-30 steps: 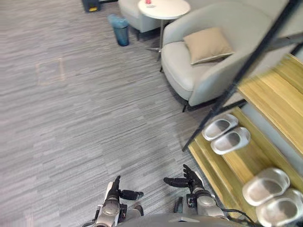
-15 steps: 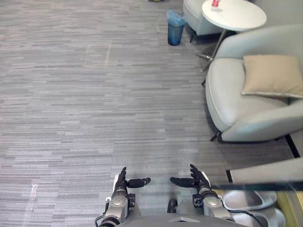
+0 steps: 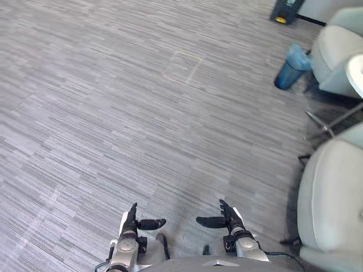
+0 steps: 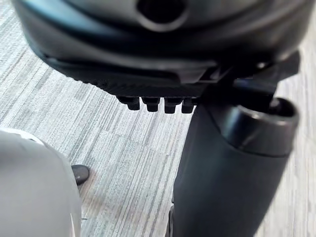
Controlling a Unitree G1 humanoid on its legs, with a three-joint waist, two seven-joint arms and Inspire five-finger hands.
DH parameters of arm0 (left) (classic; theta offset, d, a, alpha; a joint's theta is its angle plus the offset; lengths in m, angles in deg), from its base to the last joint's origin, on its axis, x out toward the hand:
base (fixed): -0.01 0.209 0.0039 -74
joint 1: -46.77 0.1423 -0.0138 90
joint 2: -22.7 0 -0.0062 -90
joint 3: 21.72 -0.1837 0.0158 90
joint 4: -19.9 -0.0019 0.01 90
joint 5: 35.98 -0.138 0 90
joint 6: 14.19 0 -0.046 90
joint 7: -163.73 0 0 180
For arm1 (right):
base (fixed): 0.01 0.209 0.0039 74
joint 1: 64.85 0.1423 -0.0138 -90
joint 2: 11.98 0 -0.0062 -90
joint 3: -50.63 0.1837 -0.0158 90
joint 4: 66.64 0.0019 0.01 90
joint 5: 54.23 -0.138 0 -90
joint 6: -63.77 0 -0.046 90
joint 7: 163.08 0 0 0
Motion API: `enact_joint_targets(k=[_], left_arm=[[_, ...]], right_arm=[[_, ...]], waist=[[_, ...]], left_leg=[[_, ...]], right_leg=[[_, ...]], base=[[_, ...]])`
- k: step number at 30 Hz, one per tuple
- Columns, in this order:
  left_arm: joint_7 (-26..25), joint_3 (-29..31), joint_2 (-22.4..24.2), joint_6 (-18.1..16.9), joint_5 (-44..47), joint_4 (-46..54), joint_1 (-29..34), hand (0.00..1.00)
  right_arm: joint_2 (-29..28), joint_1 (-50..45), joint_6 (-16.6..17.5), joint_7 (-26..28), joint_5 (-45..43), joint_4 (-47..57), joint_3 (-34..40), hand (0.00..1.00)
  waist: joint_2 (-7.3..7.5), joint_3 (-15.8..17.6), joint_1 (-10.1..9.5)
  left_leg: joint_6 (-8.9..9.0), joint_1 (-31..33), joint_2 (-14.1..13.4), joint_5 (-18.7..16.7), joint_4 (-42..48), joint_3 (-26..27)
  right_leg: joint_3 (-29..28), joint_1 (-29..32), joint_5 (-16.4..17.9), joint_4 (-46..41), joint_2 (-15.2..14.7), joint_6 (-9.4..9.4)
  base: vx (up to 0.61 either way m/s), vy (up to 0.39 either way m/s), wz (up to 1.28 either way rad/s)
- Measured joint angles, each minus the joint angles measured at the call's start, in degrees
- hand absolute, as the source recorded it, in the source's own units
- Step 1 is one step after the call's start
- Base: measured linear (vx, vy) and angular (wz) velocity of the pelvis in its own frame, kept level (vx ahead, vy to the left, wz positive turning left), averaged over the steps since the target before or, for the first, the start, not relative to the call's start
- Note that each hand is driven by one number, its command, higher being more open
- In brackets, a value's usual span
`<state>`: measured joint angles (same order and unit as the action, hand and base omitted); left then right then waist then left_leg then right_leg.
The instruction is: Organize the slippers on the shoe rack
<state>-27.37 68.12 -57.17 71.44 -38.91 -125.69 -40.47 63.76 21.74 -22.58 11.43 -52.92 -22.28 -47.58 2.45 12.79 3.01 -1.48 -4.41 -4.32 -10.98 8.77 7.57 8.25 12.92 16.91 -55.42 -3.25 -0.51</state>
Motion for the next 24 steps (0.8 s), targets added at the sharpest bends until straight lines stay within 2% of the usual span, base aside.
enact_joint_targets(k=[1, 2, 3, 4, 5, 6, 8, 9, 11, 12, 13, 14, 15, 16, 17, 18, 19, 20, 21, 22, 23, 24], left_arm=[[0.1, -0.3, 0.1, 0.0, -0.1, -0.1, 0.1, 1.00], [0.1, -0.6, 0.1, 0.0, -0.1, -0.1, 0.0, 1.00], [0.4, -1.3, 0.0, -0.2, -0.1, 0.0, 0.0, 1.00], [0.5, -1.3, 0.5, -0.1, -0.3, -0.9, -0.2, 1.00], [1.1, -2.1, 1.7, -0.1, -0.6, -1.5, -1.1, 1.00], [1.6, -3.2, 2.2, -0.3, -0.9, -1.4, -1.4, 1.00], [1.7, -3.2, 3.3, -0.3, -1.4, -1.4, -1.4, 1.00], [1.7, -3.1, 3.9, -0.3, -1.5, -1.2, -1.2, 1.00], [1.8, -2.3, 5.4, -0.2, -1.7, -0.3, -1.2, 1.00], [1.7, -0.6, 6.9, -0.2, -1.6, 2.6, -0.5, 1.00], [1.4, -0.5, 7.0, -0.2, -1.6, 3.2, -0.4, 1.00], [1.3, -0.5, 7.0, -0.2, -1.6, 4.0, -0.1, 1.00], [1.2, -0.4, 7.0, -0.3, -1.5, 4.7, 0.0, 1.00], [1.2, -0.4, 7.0, -0.5, -1.5, 4.8, 0.0, 1.00], [1.2, -0.4, 6.9, -0.7, -1.4, 4.8, -0.3, 1.00], [1.1, -0.5, 6.7, -0.7, -1.2, 4.8, -1.0, 1.00], [1.1, -0.6, 6.6, -0.7, -1.1, 4.8, -1.1, 1.00], [1.1, -0.8, 6.1, -0.9, -0.8, 4.9, -1.1, 1.00], [1.0, -1.3, 5.0, -1.2, -0.8, 4.1, -1.6, 1.00], [0.9, -1.2, 4.0, -1.3, -0.8, 4.1, -1.8, 1.00], [1.0, -1.2, 3.2, -1.2, -0.8, 3.1, -1.4, 1.00], [1.0, -1.2, 2.9, -1.2, -0.8, 2.5, -1.2, 1.00]], right_arm=[[0.5, -0.1, 0.8, 0.0, 0.5, 1.3, -0.4, 1.00], [0.5, 0.0, 1.3, 0.0, 0.9, 1.6, -0.5, 1.00], [0.7, -0.4, 1.5, -0.1, 0.8, 2.0, -1.0, 1.00], [1.0, -0.1, 1.4, 0.0, 0.9, 1.7, -0.9, 1.00], [1.4, 0.7, 1.2, -0.2, 0.8, 1.0, 0.2, 1.00], [1.4, 1.0, 1.4, -0.6, 0.8, 1.1, 0.6, 1.00], [1.1, 0.1, 0.6, -0.8, 0.8, 1.0, 0.7, 1.00], [1.0, -0.4, -0.1, -0.8, 0.9, 1.3, 0.9, 1.00], [0.9, -2.5, -0.7, -0.9, 0.9, 3.6, 0.8, 1.00], [0.8, -3.6, -0.7, -1.1, 0.8, 5.5, 0.1, 1.00], [0.5, -3.6, -0.7, -1.1, 0.8, 5.5, -0.1, 1.00], [-0.3, -4.1, -0.7, -1.1, 0.8, 5.5, -0.3, 1.00], [-1.0, -4.2, -0.7, -1.1, 0.7, 5.4, -0.2, 1.00], [-1.2, -4.1, -0.7, -1.1, 0.8, 5.2, -0.2, 1.00], [-1.5, -3.4, -0.7, -1.1, 0.8, 4.5, -0.2, 1.00], [-1.7, -2.5, -0.7, -1.1, 0.8, 2.9, -0.1, 1.00], [-1.6, -2.3, -0.7, -1.1, 0.8, 2.3, -0.1, 1.00], [-1.3, -2.0, -0.7, -1.1, 0.8, 0.8, -0.1, 1.00], [-2.1, -2.1, -1.0, -1.1, 0.8, -0.6, -0.3, 1.00], [-2.0, -2.4, -1.1, -1.0, 0.9, -1.2, -0.3, 1.00], [-2.1, -2.4, -1.2, -0.9, 0.9, -1.6, -0.2, 1.00], [-2.1, -2.3, -1.2, -1.0, 0.9, -1.6, -0.2, 1.00]], waist=[[-0.40, 0.2, 0.64], [-0.21, 0.1, 0.68], [1.44, -0.6, 1.43], [0.30, -0.3, 1.62], [-0.53, -0.7, 0.64], [-0.60, -0.7, 0.59], [-0.76, -0.8, 1.47], [-0.85, -0.8, 1.65], [-0.85, -0.8, 1.65], [-1.94, -1.2, 0.49], [-2.25, -1.3, 0.08], [-2.39, -1.7, -0.52], [-2.19, -2.0, -1.27], [-2.22, -2.1, -1.59], [-2.26, -2.1, -1.98], [-2.06, -2.0, -2.57], [-1.95, -2.0, -2.72], [-1.78, -2.2, -3.04], [0.59, -3.5, -2.21], [0.83, -3.8, -1.99], [1.42, -4.0, -2.26], [1.59, -4.0, -2.38]], left_leg=[[0.01, -1.6, -1.5, 0.0, 0.1, -0.8], [0.26, -2.6, -2.0, -0.2, -0.1, -1.7], [3.57, -4.0, -1.9, -1.9, -0.6, -3.6], [5.75, -5.5, -3.6, -3.2, -0.8, -4.8], [5.83, -5.4, -4.1, -2.4, -1.4, -6.6], [6.23, -5.6, -3.4, -0.5, -1.5, -6.8], [6.94, -7.0, -4.5, 1.5, -0.6, -6.6], [7.42, -6.6, -5.2, 1.6, 2.7, -6.9], [11.63, 0.8, -6.9, 3.4, 22.6, -7.5], [13.86, 9.4, -10.1, 3.1, 42.2, -5.8], [12.97, 11.5, -11.3, 1.8, 46.3, -4.3], [11.01, 14.4, -12.5, -0.2, 48.6, -1.2], [9.55, 16.5, -12.5, -2.2, 45.7, 2.4], [8.71, 17.2, -12.1, -2.9, 43.3, 3.5], [7.52, 18.8, -10.9, -3.6, 37.9, 4.7], [6.83, 20.6, -7.8, -2.8, 27.0, 4.2], [6.52, 20.9, -6.5, -1.4, 22.1, 3.8], [5.05, 20.5, -4.0, 4.6, 16.5, 2.7], [4.47, 18.5, -1.6, 4.8, 13.3, 3.9], [3.35, 18.1, -1.3, 3.8, 13.2, 4.4], [2.47, 16.7, -1.2, 2.9, 13.7, 5.6], [2.05, 15.7, -1.2, 2.6, 13.7, 6.2]], right_leg=[[-1.0, 3.9, 0.9, 7.4, 1.1, 0.56], [-2.3, 6.3, 0.2, 13.6, 1.1, 1.56], [-4.9, 8.1, -7.1, 27.2, -0.2, 4.10], [-2.5, 6.7, -8.8, 26.9, 0.2, 1.01], [-1.6, 5.9, -7.3, 26.4, 1.2, 0.59], [-0.7, 5.3, -5.3, 25.5, 1.3, 0.02], [1.6, 1.9, -3.0, 26.0, 1.4, -1.20], [2.7, -0.5, -2.4, 27.2, 1.7, -1.44], [4.8, -7.7, -1.7, 32.7, 2.5, -1.78], [4.4, -13.7, -1.3, 37.6, 4.4, -2.71], [4.1, -15.7, -1.2, 39.1, 4.9, -2.92], [3.7, -19.3, -1.1, 41.7, 5.3, -3.11], [2.3, -22.1, -1.1, 44.0, 5.1, -3.09], [1.6, -23.2, -1.1, 44.8, 4.8, -3.09], [0.4, -24.4, -1.1, 46.0, 4.1, -3.07], [-1.0, -25.8, -0.9, 47.1, 2.4, -2.71], [-1.4, -26.2, -0.7, 47.3, 1.8, -2.21], [-2.8, -27.1, -0.2, 47.3, 0.4, -0.91], [-3.8, -26.6, -0.6, 46.6, -2.0, 0.75], [-5.1, -24.9, -2.0, 43.5, -2.9, 3.03], [-7.3, -22.7, -3.1, 37.4, -3.2, 4.01], [-8.0, -21.7, -3.7, 34.3, -3.3, 4.21]], base=[[0.44, -0.239, 0.75], [0.69, -0.388, 1.14], [0.59, -0.341, 1.00], [0.60, -0.348, 0.90], [0.60, -0.333, 0.46], [0.48, -0.268, 0.36], [0.33, -0.202, 0.50], [0.50, -0.297, 0.71], [0.40, -0.209, 0.50], [0.30, -0.103, 0.02], [0.51, -0.121, -0.20], [0.45, -0.025, -0.33], [0.47, -0.002, -0.38], [0.43, 0.061, -0.52], [0.44, 0.130, -0.64], [0.44, 0.167, -0.62], [0.47, 0.214, -0.68], [0.51, 0.183, -0.33], [0.51, 0.170, -0.20], [0.52, 0.176, -0.05], [0.41, 0.169, -0.17], [0.53, 0.197, -0.24]])
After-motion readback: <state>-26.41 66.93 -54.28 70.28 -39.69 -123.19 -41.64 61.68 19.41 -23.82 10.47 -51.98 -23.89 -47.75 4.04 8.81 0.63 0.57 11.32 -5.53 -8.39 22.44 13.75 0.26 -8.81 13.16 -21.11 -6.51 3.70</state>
